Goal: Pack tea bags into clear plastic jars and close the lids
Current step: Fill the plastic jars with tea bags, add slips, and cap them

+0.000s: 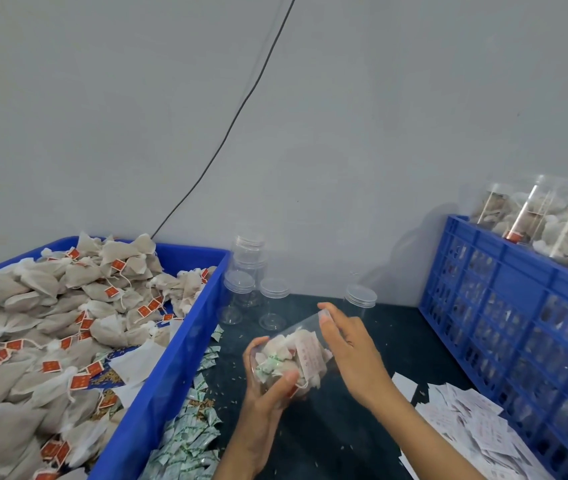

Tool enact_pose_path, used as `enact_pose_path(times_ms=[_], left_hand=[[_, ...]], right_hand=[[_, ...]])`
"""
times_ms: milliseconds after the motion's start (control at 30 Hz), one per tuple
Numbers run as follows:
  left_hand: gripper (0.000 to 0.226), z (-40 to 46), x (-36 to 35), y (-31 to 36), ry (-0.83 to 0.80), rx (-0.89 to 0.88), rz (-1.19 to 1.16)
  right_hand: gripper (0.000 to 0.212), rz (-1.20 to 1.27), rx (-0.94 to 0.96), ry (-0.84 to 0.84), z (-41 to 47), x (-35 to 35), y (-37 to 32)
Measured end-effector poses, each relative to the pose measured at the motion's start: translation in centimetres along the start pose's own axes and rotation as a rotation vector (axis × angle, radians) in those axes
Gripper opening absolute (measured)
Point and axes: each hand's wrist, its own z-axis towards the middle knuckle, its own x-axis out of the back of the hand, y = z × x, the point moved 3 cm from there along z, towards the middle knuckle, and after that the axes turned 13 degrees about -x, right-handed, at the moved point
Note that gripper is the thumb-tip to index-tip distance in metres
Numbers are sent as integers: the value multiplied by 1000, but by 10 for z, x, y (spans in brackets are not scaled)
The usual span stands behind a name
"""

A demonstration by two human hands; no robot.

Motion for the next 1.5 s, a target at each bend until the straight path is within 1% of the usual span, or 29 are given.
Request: enact_pose_path(times_ms=[67, 100, 167, 200, 233, 267, 333, 367, 400, 467, 500, 567, 633, 733, 800, 900, 1000, 1067, 1100, 1167, 1233, 1267, 1333, 1367, 1400, 1433, 1500], left_hand=[[78, -1, 1, -1, 23, 61, -29], [73, -1, 0, -2, 44, 113, -75], [67, -1, 1, -5, 66, 232, -170], [66, -2, 0, -4, 60, 274, -205], [66, -1, 0, -3, 57, 292, -219], [66, -1, 1, -4, 63, 285, -208], [75, -1, 4, -5, 80, 234, -136], [79, -1, 4, -5, 83, 210, -101], [83, -1, 3, -5, 79, 193, -76], [88, -2, 2, -4, 76, 179, -61], [83, -2, 2, -4, 76, 185, -66], [63, -1, -1, -1, 38, 223, -125], [59, -1, -4, -1, -14, 273, -195], [60, -3, -2, -2, 3, 291, -195], [62, -3, -1, -3, 40, 269, -170], [61, -5, -2, -2, 53, 223, -107], [54, -5, -6, 2, 44, 183, -87], [53, -5, -7, 5, 48, 163, -86], [51, -5, -7, 7, 43, 152, -76], [49, -4, -7, 10, 30, 123, -29], [52, -2, -8, 14, 17, 93, 5], [49, -1, -10, 15, 20, 77, -6], [50, 0, -13, 14, 56, 120, -133], [53, 0, -13, 13, 70, 155, -218], [54, 0, -14, 13, 74, 181, -297], [55, 0, -16, 12, 74, 202, -365], [59, 1, -16, 11, 72, 240, -471]], right_hand=[[45, 50, -10, -136, 0, 0, 2], [50, 82, 37, -205, -2, 1, 0], [48, 41, 193, -268, -5, 6, -4], [47, 12, 244, -267, -6, 7, -4], [45, 10, 256, -259, -5, 8, -3], [41, 45, 224, -247, -4, 7, -3], [33, 123, 105, -199, 0, 2, 0], [33, 110, 60, -169, 2, 0, 1], [35, 75, 37, -147, 4, -1, 1], [46, 11, 61, -135, 6, 1, -1], [51, -23, 100, -143, 5, 3, -4], [57, -106, 205, -164, 3, 6, -8], [59, -151, 283, -155, 3, 6, -8], [49, -87, 261, -103, 4, 3, -1], [40, -114, 241, -82, 4, 2, 2], [34, -173, 217, -93, 6, 3, 5], [35, -208, 189, -92, 7, 6, 2], [45, -200, 163, -84, 7, 6, 1], [48, -179, 156, -77, 6, 6, 1], [45, -83, 162, -70, 3, 5, -3], [45, 102, 118, -75, -1, 7, -4], [50, 222, 70, -77, -3, 7, -2], [73, 470, -57, -112, -6, 3, 6], [85, 562, -120, -141, -9, -2, 12], [93, 615, -170, -167, -12, -9, 17], [95, 640, -205, -190, -17, -16, 21], [89, 644, -245, -206, -25, -28, 28]])
